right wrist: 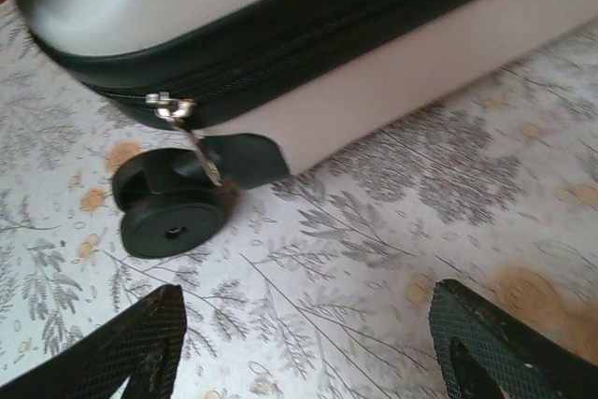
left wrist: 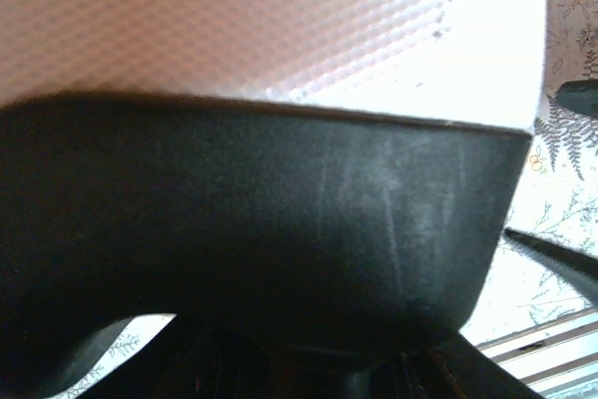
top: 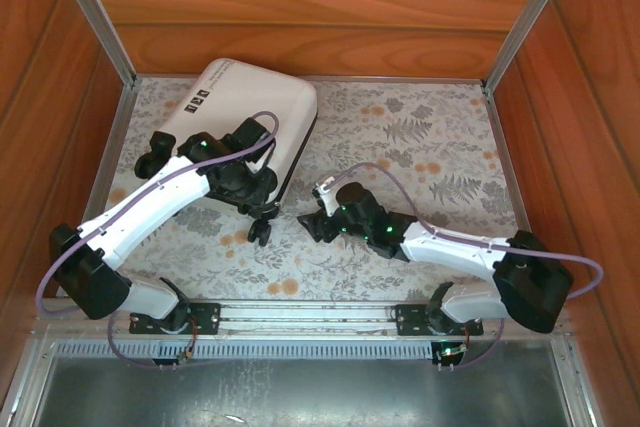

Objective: Pack the luggage

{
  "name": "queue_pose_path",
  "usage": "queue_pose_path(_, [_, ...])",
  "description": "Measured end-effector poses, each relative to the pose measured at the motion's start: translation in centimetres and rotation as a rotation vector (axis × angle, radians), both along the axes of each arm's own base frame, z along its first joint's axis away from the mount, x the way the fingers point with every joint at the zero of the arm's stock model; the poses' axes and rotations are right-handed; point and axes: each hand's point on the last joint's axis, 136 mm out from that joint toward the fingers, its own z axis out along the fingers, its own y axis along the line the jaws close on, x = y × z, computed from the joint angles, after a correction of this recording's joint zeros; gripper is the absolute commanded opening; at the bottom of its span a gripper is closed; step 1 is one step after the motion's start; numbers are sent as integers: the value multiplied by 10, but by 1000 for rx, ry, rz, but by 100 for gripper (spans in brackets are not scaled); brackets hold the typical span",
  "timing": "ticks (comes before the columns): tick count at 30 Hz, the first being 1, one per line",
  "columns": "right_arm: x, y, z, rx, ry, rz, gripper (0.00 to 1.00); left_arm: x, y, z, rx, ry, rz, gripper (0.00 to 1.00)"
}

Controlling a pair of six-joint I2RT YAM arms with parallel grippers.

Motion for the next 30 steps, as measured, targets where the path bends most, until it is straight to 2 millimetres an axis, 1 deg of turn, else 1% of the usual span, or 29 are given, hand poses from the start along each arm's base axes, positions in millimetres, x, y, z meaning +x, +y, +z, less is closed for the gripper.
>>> queue_pose_path(5, [-16,33,-13,8,-62,137,79,0,1,2,-1,-7,4,0])
queue_pose_path(7, [-19,41,-19,7,-83,170,79,0,1,2,-1,-9,4,0])
queue_pose_path(9, [-17,47,-21,11,-110,184,79,0,1,3,-2,-11,5,0])
queue_pose_path(15, [-7,57,-16,45,-191,185,74,0,3,7,-4,-27,7,0])
queue_pose_path(21, [-2,62,-17,54,-228,184,64,1,5,9,-2,-38,10,0])
queue_pose_path(24, [-1,64,-14,66,-243,185,57,1,5,10,-3,-43,11,0])
queue_pose_path(30, [5,64,-6,88,-272,171,53,-3,8,12,-2,-38,11,0])
